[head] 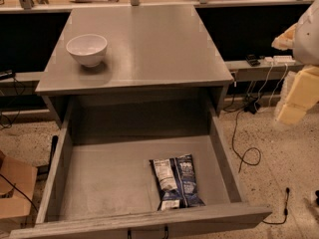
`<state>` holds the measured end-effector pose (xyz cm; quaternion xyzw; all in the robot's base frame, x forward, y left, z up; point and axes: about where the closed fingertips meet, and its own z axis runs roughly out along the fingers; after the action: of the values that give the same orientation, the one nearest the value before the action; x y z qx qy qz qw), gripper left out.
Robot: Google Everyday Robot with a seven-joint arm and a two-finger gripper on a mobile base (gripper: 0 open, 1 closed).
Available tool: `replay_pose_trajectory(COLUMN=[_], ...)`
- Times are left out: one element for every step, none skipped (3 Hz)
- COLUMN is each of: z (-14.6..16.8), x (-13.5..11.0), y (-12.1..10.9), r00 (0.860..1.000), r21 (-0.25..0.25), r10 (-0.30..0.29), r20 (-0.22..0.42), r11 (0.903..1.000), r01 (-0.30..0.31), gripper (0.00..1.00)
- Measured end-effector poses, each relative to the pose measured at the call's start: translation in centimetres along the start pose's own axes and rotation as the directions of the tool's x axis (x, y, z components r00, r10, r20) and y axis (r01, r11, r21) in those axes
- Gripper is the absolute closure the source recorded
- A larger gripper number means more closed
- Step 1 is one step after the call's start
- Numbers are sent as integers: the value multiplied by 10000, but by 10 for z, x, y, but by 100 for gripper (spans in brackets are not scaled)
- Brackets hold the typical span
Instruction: Pick blue chip bag from top drawer and place on counter
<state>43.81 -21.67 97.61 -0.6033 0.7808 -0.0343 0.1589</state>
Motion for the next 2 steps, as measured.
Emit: replay_pose_trajectory(z=[0,9], x=[-2,-12], y=[0,3], r00=[10000,9993], r21=[85,310], r10=[27,252], r20=[9,264], r11=[10000,9992], r01=[-27,-260], gripper=[0,0])
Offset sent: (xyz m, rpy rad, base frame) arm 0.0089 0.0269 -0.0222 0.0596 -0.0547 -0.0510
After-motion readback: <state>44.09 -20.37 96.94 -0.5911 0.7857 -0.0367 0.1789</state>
